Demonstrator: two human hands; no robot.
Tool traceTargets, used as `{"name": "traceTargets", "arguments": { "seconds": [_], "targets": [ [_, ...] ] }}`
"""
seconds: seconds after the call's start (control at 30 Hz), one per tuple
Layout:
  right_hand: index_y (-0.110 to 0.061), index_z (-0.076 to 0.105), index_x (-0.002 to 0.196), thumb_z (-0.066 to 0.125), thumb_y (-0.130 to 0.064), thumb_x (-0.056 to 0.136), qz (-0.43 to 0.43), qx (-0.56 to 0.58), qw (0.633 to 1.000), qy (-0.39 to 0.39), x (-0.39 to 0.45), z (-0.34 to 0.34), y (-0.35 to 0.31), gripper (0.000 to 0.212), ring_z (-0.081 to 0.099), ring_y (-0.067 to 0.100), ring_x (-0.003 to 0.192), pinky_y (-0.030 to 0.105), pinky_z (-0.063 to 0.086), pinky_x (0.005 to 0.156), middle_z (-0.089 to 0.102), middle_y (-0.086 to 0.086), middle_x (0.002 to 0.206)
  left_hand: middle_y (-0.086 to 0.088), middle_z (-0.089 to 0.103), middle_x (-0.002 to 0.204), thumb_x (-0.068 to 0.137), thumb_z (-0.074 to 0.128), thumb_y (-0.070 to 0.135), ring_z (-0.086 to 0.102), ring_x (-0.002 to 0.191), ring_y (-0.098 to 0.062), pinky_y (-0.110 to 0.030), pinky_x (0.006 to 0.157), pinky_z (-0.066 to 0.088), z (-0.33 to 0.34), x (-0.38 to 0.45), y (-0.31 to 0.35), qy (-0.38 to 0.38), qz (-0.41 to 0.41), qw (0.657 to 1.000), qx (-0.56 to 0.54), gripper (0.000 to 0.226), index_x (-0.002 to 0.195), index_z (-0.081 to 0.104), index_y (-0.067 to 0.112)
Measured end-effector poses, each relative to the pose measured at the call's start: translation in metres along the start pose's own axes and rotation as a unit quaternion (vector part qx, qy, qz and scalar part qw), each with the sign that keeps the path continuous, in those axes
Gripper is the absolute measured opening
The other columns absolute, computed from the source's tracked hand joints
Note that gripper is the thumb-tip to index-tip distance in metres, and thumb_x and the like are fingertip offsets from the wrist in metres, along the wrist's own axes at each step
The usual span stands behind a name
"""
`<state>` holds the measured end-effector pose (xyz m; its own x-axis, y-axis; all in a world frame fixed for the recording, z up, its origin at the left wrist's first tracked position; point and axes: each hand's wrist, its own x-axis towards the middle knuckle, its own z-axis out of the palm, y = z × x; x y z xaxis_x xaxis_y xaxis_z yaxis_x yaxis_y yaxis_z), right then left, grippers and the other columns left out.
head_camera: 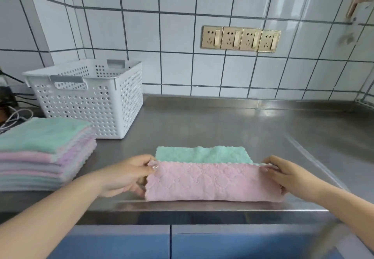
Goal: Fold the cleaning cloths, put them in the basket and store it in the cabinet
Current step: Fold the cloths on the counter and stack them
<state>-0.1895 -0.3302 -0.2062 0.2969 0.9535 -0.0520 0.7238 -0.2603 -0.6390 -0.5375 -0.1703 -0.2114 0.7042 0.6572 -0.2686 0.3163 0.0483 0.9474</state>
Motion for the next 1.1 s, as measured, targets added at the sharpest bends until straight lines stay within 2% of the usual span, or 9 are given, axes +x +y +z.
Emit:
{"name": "traceTargets", "arguments": {
  "seconds": [0.17, 0.27, 0.33, 0.43, 0.6, 0.87, 0.93, 1.03, 1.1],
  "targets": [
    [-0.018, 0.057, 0.084, 0.051, -0.029, 0.095, 0.011, -0.036, 0.999, 0.030, 0.015, -0.002, -0.012, 0.017, 0.051, 0.011, 0.053, 0.017, 0.042, 0.046, 0.057, 0.001, 0.069, -0.005, 0.051, 0.077, 0.097, 0.047, 0.014, 0.047, 0.055, -0.007, -0.023, 0.053, 0.048, -0.005, 0.011, 0.002, 0.059, -0.005, 0.998, 0.023, 0.012, 0.101, 0.054, 0.004],
    [-0.010, 0.057, 0.079, 0.056, -0.030, 0.092, 0.023, -0.044, 0.996, 0.071, 0.041, 0.001, -0.016, 0.024, 0.044, 0.014, 0.055, 0.025, 0.036, 0.051, 0.052, 0.001, 0.064, 0.000, 0.054, 0.070, 0.097, 0.048, 0.012, 0.048, 0.046, -0.001, -0.022, 0.054, 0.044, -0.005, 0.034, 0.004, 0.129, 0.009, 0.991, 0.026, 0.006, 0.096, 0.053, 0.011],
    [-0.001, 0.059, 0.086, 0.057, -0.031, 0.091, 0.036, -0.040, 0.995, 0.082, 0.060, 0.004, -0.016, 0.030, 0.043, 0.017, 0.059, 0.028, 0.033, 0.055, 0.052, 0.005, 0.068, -0.003, 0.056, 0.079, 0.097, 0.048, 0.013, 0.050, 0.055, -0.006, -0.023, 0.056, 0.044, -0.009, 0.052, 0.004, 0.167, 0.013, 0.985, 0.045, 0.007, 0.101, 0.053, 0.016],
    [0.001, 0.059, 0.093, 0.055, -0.029, 0.092, 0.067, -0.049, 0.995, 0.059, 0.086, 0.008, -0.014, 0.031, 0.047, 0.019, 0.064, 0.028, 0.036, 0.054, 0.055, 0.007, 0.075, -0.009, 0.052, 0.088, 0.096, 0.048, 0.011, 0.045, 0.065, -0.014, -0.025, 0.054, 0.043, -0.016, 0.076, 0.003, 0.204, 0.014, 0.975, 0.090, 0.026, 0.120, 0.047, 0.021],
    [-0.014, 0.051, 0.076, 0.053, -0.026, 0.093, 0.112, -0.030, 0.993, 0.027, 0.111, 0.009, -0.009, 0.021, 0.051, 0.019, 0.056, 0.025, 0.045, 0.047, 0.052, 0.003, 0.070, -0.007, 0.050, 0.082, 0.096, 0.048, 0.010, 0.050, 0.066, -0.016, -0.024, 0.050, 0.049, -0.021, 0.099, 0.003, 0.216, 0.010, 0.970, 0.111, 0.043, 0.136, 0.037, 0.017],
    [-0.017, 0.056, 0.089, 0.058, -0.029, 0.091, 0.086, -0.088, 0.991, 0.050, 0.122, 0.017, 0.000, 0.012, 0.052, 0.015, 0.072, 0.021, 0.036, 0.053, 0.056, -0.002, 0.079, -0.009, 0.053, 0.088, 0.092, 0.051, 0.004, 0.053, 0.065, -0.017, -0.020, 0.048, 0.053, -0.026, 0.109, 0.006, 0.189, -0.057, 0.975, 0.102, 0.058, 0.143, 0.028, 0.017],
    [-0.016, 0.057, 0.093, 0.058, -0.030, 0.090, 0.087, -0.098, 0.990, 0.055, 0.123, 0.018, 0.000, 0.014, 0.052, 0.018, 0.077, 0.025, 0.037, 0.056, 0.058, 0.000, 0.086, -0.009, 0.053, 0.085, 0.091, 0.050, 0.004, 0.052, 0.062, -0.017, -0.021, 0.048, 0.052, -0.026, 0.108, 0.008, 0.184, -0.071, 0.975, 0.106, 0.060, 0.145, 0.025, 0.017],
    [-0.017, 0.058, 0.103, 0.057, -0.032, 0.090, 0.095, -0.115, 0.986, 0.078, 0.123, 0.011, -0.004, 0.020, 0.058, 0.019, 0.074, 0.027, 0.042, 0.063, 0.063, 0.001, 0.098, -0.008, 0.060, 0.096, 0.091, 0.053, 0.017, 0.056, 0.075, -0.018, -0.024, 0.062, 0.049, -0.027, 0.105, 0.014, 0.187, -0.072, 0.953, 0.228, 0.062, 0.146, 0.023, 0.018],
    [-0.019, 0.055, 0.114, 0.055, -0.035, 0.091, 0.072, -0.165, 0.979, 0.095, 0.121, 0.008, -0.011, 0.028, 0.061, 0.020, 0.091, 0.029, 0.046, 0.075, 0.063, -0.001, 0.112, -0.003, 0.059, 0.117, 0.091, 0.055, 0.030, 0.056, 0.101, -0.020, -0.027, 0.082, 0.045, -0.027, 0.105, 0.018, 0.217, -0.032, 0.885, 0.410, 0.062, 0.145, 0.026, 0.019]
  ]
}}
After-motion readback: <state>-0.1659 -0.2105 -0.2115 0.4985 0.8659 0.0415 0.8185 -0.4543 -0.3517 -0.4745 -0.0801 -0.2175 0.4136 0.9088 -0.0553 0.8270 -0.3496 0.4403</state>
